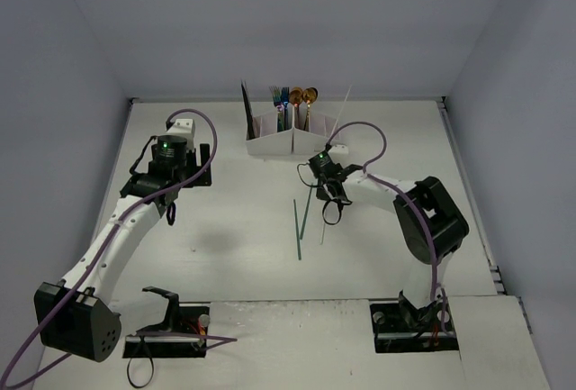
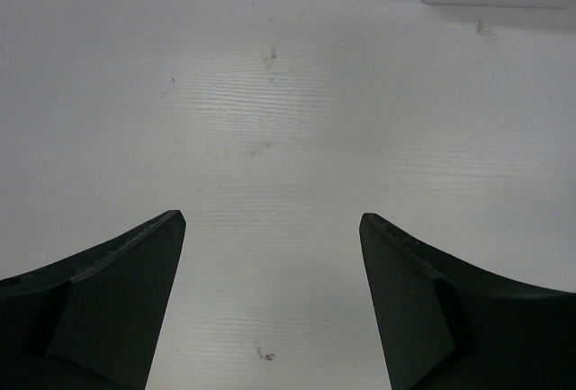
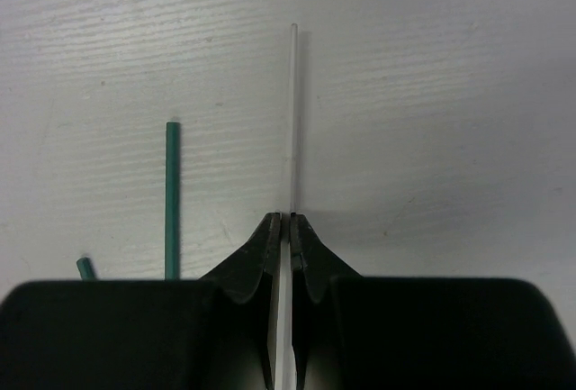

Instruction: Sort the eating utensils into containers

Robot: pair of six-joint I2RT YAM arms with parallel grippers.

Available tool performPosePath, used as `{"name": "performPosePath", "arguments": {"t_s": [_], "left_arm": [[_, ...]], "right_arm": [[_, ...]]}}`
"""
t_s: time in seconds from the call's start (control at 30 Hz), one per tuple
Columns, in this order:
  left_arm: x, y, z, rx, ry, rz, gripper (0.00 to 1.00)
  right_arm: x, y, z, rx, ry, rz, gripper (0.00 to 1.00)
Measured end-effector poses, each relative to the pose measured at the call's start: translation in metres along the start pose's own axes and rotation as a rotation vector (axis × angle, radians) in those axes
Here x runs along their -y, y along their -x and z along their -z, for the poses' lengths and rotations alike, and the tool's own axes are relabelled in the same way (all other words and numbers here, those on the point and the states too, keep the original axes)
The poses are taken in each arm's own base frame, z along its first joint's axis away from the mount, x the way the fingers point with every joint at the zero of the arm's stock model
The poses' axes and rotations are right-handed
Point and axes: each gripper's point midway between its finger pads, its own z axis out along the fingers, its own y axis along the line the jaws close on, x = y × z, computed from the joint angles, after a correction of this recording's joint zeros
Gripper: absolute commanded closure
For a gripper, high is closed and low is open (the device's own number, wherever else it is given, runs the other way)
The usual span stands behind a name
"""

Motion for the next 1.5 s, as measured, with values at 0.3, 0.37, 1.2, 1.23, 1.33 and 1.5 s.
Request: {"name": "performPosePath", "arguments": {"t_s": [0.3, 0.37, 1.2, 1.23, 1.33, 1.5], "left_arm": [[0.0, 0.0, 0.0, -0.001, 0.0, 0.0, 0.24], [0.0, 0.0, 0.0, -0.001, 0.001, 0.0, 0.24], [-0.009, 0.0, 0.0, 0.003, 0.053, -0.002, 0.2], [-0.01, 0.0, 0.0, 0.003, 0.057, -0.002, 0.2], [-0.012, 0.0, 0.0, 0.005, 0.068, -0.003, 0.19], [-0.015, 0.0, 0.0, 0.006, 0.083, -0.003, 0.18]], "right_arm": [[-0.014, 0.147, 0.07, 0.317, 0.057, -0.029, 1.0], [-0.014, 0.198, 0.096, 0.453, 0.079, -0.07, 1.0], [0.025, 0.334, -0.013, 0.855, -0.074, -0.053, 1.0], [0.023, 0.331, -0.018, 0.846, -0.069, -0.052, 1.0], [0.019, 0.327, -0.026, 0.834, -0.043, -0.059, 1.0], [0.014, 0.325, -0.028, 0.839, -0.004, -0.088, 1.0]]}}
